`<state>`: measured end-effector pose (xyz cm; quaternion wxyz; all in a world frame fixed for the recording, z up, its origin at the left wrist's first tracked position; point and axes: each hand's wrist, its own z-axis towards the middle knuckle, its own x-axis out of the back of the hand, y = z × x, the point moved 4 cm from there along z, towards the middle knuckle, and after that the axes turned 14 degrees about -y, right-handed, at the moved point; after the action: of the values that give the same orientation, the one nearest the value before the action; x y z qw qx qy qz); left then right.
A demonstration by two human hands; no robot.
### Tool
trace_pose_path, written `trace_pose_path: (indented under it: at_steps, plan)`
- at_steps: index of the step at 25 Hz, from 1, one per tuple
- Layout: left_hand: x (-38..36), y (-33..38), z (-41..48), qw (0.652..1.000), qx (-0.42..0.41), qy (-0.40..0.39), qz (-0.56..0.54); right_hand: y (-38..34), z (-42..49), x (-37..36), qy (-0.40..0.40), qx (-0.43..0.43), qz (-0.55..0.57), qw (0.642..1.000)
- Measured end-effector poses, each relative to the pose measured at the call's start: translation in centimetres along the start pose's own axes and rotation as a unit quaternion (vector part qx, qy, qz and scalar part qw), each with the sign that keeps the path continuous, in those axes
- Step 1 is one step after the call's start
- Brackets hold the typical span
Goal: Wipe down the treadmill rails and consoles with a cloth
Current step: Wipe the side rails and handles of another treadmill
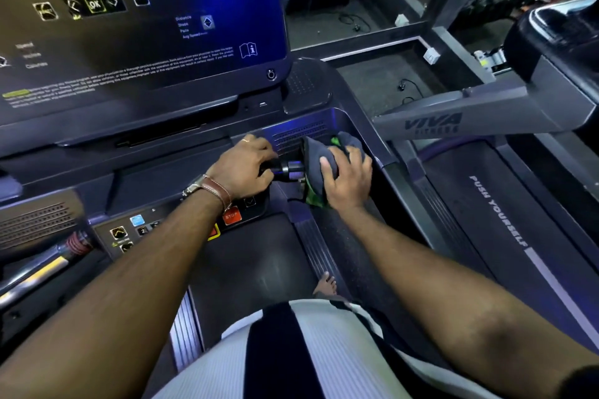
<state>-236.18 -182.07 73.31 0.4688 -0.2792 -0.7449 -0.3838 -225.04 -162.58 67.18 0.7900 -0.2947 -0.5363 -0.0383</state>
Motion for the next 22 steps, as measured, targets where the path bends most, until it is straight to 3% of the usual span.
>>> trace_pose_path:
  at_steps: [2,3,5,8,9,12,13,15,18,20,22]
  plan:
    - [0.1,0.1,0.1,1.000,0.000,-0.010,0.004,-3.4,0.0,0.0,0.047,-0.086,0.029,0.995]
    - [0.2,0.2,0.1,1.000,0.001,-0.010,0.004,-5.5,-0.5,-0.5,0.041,-0.069,0.009,0.997]
    - [0.3,0.3,0.0,1.000,0.011,-0.006,-0.002,-7.6,-2.5,-1.6,-0.015,0.070,-0.055,0.996]
    - [0.6,0.5,-0.3,0.999,0.024,0.010,-0.027,-3.3,-1.9,-0.8,-0.043,0.278,-0.119,0.952]
    - [0.6,0.7,-0.3,0.999,0.018,0.015,-0.028,-1.8,-1.5,-0.5,-0.048,0.277,-0.119,0.952]
    - [0.5,0.9,0.1,1.000,0.019,0.018,0.000,-1.9,-1.8,-0.3,-0.028,0.072,-0.064,0.995]
    - [0.5,1.0,0.1,1.000,0.024,0.018,0.005,-3.6,-2.6,-0.9,-0.023,0.042,-0.051,0.998]
    - [0.5,1.0,-0.1,0.999,0.029,0.012,0.010,-7.0,-4.6,-2.4,-0.046,0.113,-0.062,0.991]
    - [0.2,1.3,-0.3,1.000,0.028,0.001,0.009,-4.3,-3.1,-1.7,-0.065,0.247,-0.122,0.959]
    - [0.4,1.4,-0.3,0.999,0.042,0.012,-0.011,-1.0,-1.6,-0.3,-0.059,0.258,-0.165,0.950]
    - [0.5,1.4,-0.3,0.998,0.055,0.014,-0.005,1.9,-0.5,0.9,-0.080,0.206,-0.168,0.961]
